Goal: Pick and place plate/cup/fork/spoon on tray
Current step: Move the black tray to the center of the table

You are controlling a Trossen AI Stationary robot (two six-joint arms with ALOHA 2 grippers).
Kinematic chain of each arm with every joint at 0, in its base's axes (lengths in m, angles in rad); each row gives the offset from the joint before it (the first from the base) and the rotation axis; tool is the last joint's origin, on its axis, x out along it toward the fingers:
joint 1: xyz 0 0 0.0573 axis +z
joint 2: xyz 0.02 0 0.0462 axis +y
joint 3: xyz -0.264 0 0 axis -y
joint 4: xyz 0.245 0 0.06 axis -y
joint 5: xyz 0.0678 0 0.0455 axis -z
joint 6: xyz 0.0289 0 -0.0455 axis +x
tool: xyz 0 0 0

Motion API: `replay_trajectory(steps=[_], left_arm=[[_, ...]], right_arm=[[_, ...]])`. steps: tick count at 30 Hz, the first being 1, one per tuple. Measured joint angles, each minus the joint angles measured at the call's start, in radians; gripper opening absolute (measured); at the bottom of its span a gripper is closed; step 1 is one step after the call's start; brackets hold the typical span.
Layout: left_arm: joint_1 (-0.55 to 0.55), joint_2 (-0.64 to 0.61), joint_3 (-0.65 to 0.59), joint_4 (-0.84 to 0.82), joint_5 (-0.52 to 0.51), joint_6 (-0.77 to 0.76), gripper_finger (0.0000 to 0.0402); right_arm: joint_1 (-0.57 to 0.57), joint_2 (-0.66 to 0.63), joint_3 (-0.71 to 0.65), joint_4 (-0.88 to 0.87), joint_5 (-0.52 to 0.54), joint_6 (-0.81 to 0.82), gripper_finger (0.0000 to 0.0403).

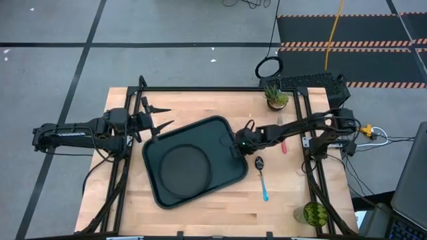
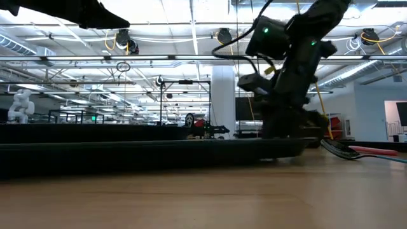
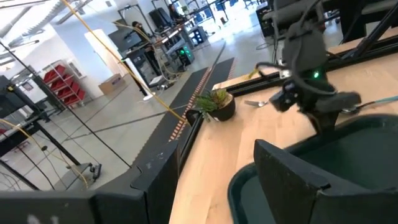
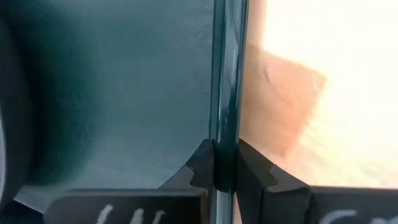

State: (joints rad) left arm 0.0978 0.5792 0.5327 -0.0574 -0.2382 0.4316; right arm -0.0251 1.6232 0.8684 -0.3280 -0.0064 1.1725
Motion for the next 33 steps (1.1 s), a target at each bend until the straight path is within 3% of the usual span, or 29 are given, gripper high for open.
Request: replay_trajectory(steps=[5, 22, 33], left_arm=[[0.0, 0.0, 0.0, 0.0, 0.0, 0.0, 0.0209], [0.0, 0.0, 0.0, -0.004, 0.0, -0.008, 0.0209], [0.0, 0.0, 0.0, -0.008, 0.0, 0.009, 0.0209]], right_arm=[[0.061, -0.059, 0.0, -0.074, 0.058, 0.095, 0.0021], [0.197, -0.065, -0.016, -0.162, 0.246, 0.442, 0.0021], [0.244, -0.066, -0.057, -0.151, 0.222, 0.559, 0.0021]])
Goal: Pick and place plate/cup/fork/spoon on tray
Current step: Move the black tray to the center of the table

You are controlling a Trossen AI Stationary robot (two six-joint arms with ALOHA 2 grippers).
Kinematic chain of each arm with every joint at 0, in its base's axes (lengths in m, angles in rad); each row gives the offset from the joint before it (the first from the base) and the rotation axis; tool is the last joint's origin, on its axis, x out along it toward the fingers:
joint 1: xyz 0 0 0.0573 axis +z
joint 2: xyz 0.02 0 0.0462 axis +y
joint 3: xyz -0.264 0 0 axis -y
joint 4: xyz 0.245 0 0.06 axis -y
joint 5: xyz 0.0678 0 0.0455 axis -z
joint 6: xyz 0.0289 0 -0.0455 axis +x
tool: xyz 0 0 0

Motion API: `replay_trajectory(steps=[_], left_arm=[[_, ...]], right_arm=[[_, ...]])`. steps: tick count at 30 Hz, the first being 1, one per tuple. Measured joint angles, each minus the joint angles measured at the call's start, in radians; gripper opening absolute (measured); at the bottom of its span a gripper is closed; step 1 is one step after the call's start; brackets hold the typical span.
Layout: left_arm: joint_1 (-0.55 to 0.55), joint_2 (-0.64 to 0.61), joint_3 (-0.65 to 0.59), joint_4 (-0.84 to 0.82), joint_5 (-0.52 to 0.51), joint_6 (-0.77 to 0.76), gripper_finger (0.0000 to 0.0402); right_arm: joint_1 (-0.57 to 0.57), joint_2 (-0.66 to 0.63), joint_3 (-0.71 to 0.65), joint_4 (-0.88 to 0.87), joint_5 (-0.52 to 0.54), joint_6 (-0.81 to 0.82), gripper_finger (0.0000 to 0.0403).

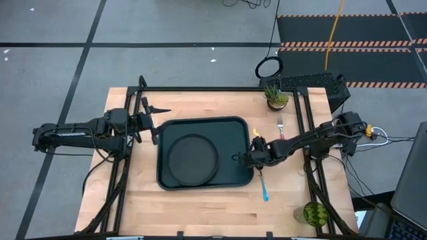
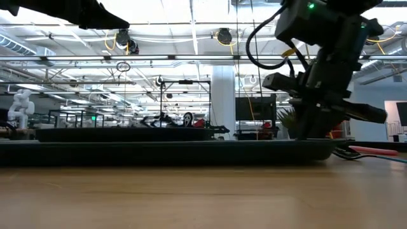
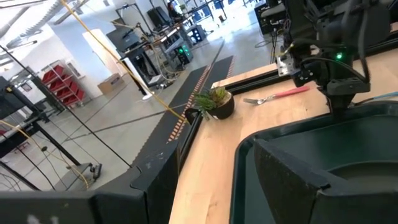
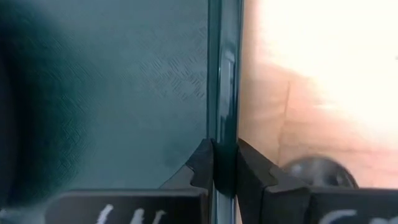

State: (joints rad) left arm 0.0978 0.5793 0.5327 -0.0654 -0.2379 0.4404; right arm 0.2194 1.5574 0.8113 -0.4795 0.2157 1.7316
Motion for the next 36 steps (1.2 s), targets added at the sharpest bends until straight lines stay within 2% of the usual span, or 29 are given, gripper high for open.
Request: replay_trajectory(steps=[16, 36], left_arm=[[0.0, 0.0, 0.0, 0.001, 0.0, 0.001, 0.0209], [0.0, 0.0, 0.0, 0.001, 0.0, -0.004, 0.0209]], right_arm=[[0.132, 0.0, -0.005, -0.023, -0.001, 0.142, 0.0021], [0.213, 0.0, -0.005, -0.033, -0.005, 0.224, 0.0021]])
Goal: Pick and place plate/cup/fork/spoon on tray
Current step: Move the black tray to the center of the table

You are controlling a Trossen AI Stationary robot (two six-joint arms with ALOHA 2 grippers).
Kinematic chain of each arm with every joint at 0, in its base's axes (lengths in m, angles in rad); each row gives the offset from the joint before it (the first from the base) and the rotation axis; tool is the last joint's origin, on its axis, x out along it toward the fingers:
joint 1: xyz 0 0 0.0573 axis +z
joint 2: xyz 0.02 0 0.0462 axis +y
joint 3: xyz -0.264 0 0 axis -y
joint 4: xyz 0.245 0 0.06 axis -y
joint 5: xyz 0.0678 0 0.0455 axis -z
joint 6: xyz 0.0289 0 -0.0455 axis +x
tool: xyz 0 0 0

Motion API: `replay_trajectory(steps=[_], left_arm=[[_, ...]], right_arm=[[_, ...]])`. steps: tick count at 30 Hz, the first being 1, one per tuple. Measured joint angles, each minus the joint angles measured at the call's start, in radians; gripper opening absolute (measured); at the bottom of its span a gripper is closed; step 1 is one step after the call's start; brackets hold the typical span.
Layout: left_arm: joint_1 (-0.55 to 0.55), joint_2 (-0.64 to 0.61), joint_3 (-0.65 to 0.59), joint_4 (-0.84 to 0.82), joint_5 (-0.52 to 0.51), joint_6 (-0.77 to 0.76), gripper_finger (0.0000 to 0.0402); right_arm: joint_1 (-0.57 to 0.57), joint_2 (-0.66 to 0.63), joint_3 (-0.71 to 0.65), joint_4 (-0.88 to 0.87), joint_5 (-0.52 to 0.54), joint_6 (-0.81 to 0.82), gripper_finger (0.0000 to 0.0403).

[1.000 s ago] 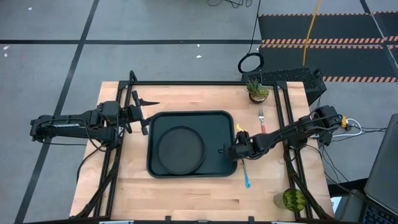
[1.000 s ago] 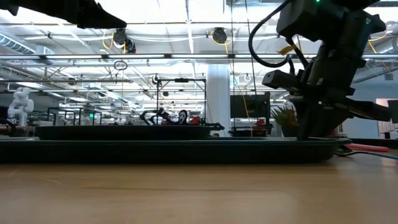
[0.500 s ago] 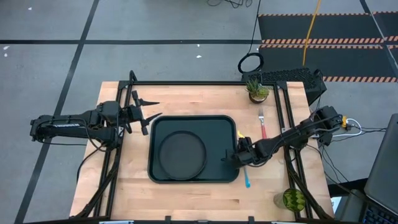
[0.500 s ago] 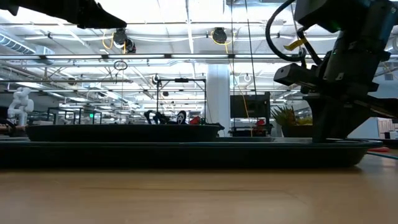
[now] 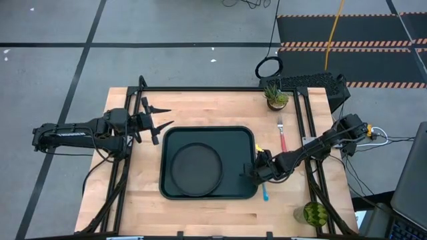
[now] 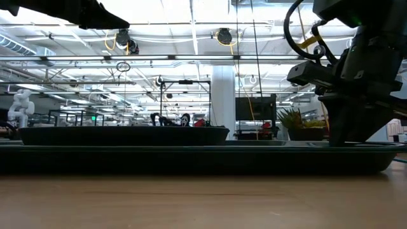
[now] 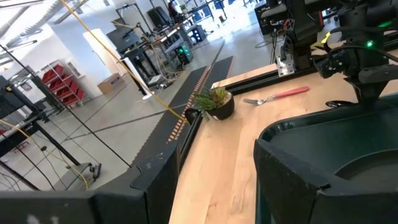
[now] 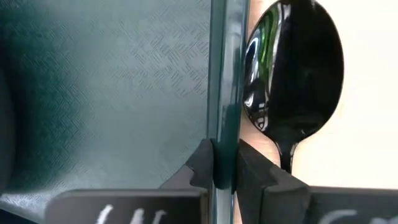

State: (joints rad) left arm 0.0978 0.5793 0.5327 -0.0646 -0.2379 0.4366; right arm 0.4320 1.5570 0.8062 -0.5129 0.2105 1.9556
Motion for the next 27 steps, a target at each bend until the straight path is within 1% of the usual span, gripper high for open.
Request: replay_trajectory(steps=[1, 3, 10, 14, 17, 23, 27], left_arm=[[0.0, 0.0, 0.0, 0.0, 0.0, 0.0, 0.0209], [0.0, 0.0, 0.0, 0.0, 0.0, 0.0, 0.0209], [0.0, 0.0, 0.0, -0.008, 0.0, 0.0, 0.0209], [0.0, 0.0, 0.0, -0.008, 0.0, 0.0, 0.0209], [0.0, 0.0, 0.0, -0.008, 0.0, 0.0, 0.0209], [0.0, 0.0, 0.0, -0.01, 0.0, 0.0, 0.0209], [0.0, 0.0, 0.0, -0.008, 0.0, -0.002, 0.0209]], right_arm=[[0.0, 0.0, 0.0, 0.0, 0.001, 0.0, 0.0022], [0.0, 0.001, 0.0, -0.001, 0.007, -0.003, 0.0038], [0.0, 0.003, -0.002, -0.001, 0.013, -0.008, 0.014], [0.0, 0.002, -0.002, 0.011, 0.02, -0.008, 0.0173], [0.0, 0.002, -0.002, 0.02, 0.021, -0.011, 0.0182], [0.0, -0.001, -0.002, 0.039, 0.02, -0.035, 0.0178], [-0.003, -0.039, -0.002, 0.015, 0.035, -0.054, 0.0176]])
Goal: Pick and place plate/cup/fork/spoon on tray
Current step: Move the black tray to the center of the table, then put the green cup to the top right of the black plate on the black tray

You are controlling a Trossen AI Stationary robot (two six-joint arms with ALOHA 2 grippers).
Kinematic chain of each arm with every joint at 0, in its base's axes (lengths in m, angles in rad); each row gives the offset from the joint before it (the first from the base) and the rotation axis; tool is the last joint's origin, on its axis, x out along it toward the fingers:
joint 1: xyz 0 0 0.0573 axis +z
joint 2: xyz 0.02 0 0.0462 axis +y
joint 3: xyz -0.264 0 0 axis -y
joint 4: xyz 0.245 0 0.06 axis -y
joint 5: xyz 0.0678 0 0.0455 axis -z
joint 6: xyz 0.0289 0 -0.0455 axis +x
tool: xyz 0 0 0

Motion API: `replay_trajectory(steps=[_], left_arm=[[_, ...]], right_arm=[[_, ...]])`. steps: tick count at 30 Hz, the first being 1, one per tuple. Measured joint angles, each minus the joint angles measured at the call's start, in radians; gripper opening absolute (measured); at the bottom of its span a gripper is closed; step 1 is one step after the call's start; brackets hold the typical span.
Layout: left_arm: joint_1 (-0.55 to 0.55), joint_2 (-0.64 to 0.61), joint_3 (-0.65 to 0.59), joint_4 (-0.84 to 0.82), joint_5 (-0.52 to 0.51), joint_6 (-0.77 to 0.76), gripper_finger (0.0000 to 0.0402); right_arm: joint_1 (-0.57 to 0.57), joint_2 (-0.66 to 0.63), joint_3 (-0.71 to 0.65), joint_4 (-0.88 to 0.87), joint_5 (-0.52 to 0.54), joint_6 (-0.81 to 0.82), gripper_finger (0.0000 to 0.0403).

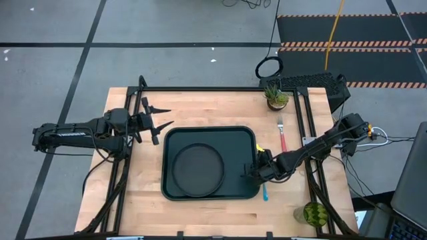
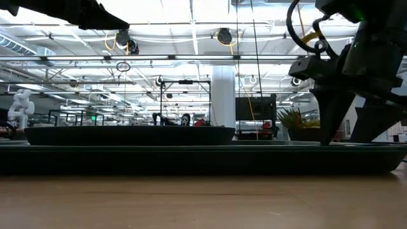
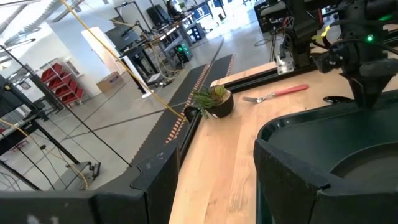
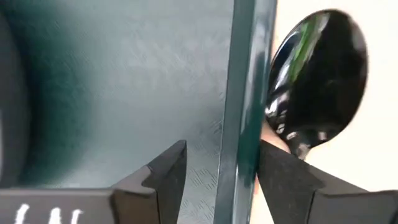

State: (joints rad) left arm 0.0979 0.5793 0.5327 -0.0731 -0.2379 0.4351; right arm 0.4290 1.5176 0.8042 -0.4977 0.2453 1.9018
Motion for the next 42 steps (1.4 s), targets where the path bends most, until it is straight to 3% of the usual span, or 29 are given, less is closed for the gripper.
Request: replay_trajectory(steps=[7, 17, 20, 23, 28, 30, 32, 35, 38, 40, 42], left_arm=[[0.0, 0.0, 0.0, 0.001, 0.0, -0.003, 0.0209], [0.0, 0.0, 0.0, 0.003, 0.0, -0.004, 0.0209], [0.0, 0.0, 0.0, 0.004, 0.0, -0.006, 0.0209], [0.0, 0.0, 0.0, 0.02, 0.0, -0.009, 0.0209], [0.0, 0.0, 0.0, 0.032, 0.0, -0.011, 0.0209], [0.0, 0.0, 0.0, 0.045, 0.0, -0.014, 0.0209], [0.0, 0.0, 0.0, 0.055, 0.0, -0.021, 0.0209], [0.0, 0.0, 0.0, 0.07, 0.0, -0.037, 0.0209], [0.0, 0.003, 0.0, 0.076, 0.0, -0.052, 0.0209], [0.0, 0.003, 0.0, 0.075, 0.0, -0.055, 0.0209], [0.0, 0.003, 0.0, 0.07, 0.0, -0.061, 0.0209]], right_arm=[[-0.002, -0.14, 0.001, -0.038, 0.124, -0.027, 0.0176], [-0.009, -0.288, 0.001, -0.153, 0.172, -0.117, 0.0176], [-0.008, -0.322, 0.001, -0.161, 0.326, -0.221, 0.0176], [-0.009, -0.349, 0.001, -0.063, 0.494, -0.383, 0.0176], [-0.054, -0.363, 0.001, 0.192, 0.7, -0.949, 0.0176], [-0.079, -0.363, 0.001, 0.382, 0.833, -1.177, 0.0176], [-0.093, -0.363, 0.001, 0.653, 0.932, -1.535, 0.0176], [-0.114, -0.341, 0.002, 1.15, 0.875, -2.228, 0.0176], [-0.129, -0.32, 0.003, 1.521, 0.811, -2.702, 0.0176], [-0.142, -0.332, 0.026, 1.564, 0.937, -2.902, 0.0176], [-0.147, -0.351, 0.056, 1.498, 1.123, -3.049, 0.0178]])
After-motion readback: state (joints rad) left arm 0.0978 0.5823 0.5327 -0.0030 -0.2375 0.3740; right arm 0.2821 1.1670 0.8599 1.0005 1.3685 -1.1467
